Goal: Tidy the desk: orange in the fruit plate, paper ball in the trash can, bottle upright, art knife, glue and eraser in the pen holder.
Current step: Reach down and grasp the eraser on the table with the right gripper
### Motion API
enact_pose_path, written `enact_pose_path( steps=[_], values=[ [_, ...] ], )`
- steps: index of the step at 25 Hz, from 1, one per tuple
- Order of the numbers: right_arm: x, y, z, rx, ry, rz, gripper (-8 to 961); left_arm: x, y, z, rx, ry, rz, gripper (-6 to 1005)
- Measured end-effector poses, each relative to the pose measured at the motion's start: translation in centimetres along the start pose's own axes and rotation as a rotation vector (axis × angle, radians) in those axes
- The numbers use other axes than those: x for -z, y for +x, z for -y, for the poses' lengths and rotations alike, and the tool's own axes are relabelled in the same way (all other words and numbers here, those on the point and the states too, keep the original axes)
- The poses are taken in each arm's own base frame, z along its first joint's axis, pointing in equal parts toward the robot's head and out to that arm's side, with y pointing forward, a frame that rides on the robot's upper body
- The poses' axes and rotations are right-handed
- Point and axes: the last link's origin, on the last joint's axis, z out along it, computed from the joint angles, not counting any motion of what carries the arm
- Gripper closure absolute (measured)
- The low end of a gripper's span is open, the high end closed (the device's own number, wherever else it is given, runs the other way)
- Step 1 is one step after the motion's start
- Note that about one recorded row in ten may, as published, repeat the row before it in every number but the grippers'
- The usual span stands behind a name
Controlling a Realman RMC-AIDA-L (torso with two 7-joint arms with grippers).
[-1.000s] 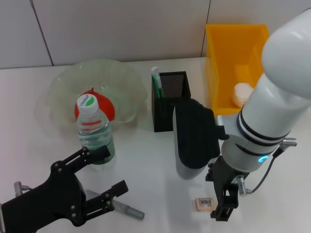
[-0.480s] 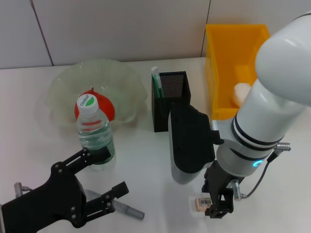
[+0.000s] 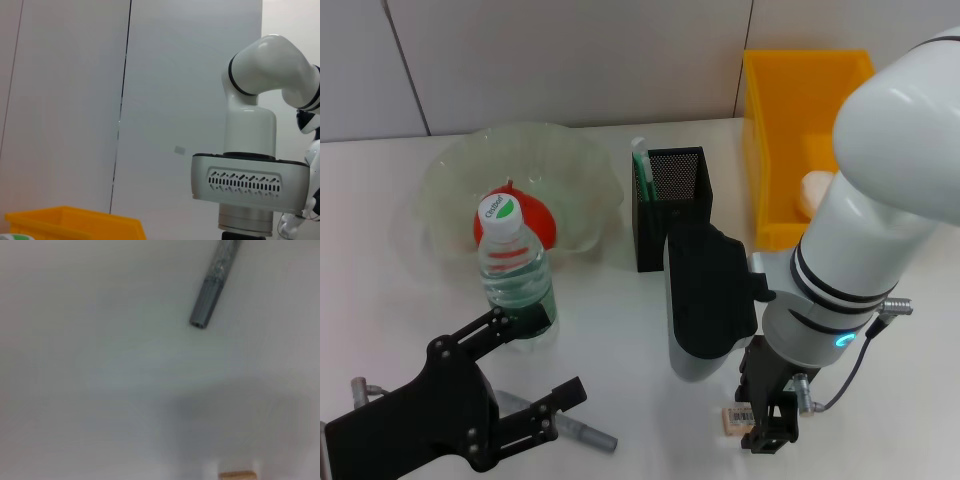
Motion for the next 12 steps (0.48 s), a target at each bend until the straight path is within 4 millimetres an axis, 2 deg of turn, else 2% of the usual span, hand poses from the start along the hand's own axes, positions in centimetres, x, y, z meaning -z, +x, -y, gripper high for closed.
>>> enact_pose_path(
  steps=[8,12],
  values=[
    [-0.33,-0.04,0.09,0.006,0.000,-0.007,469,0.00,-0.01,0.01,0.000,0.000,0.000,201],
    [-0.57,-0.06,0.14,0.010,-0.002,-0.016,507,0.00,0.00,0.00,0.000,0.000,0.000,201]
  ],
)
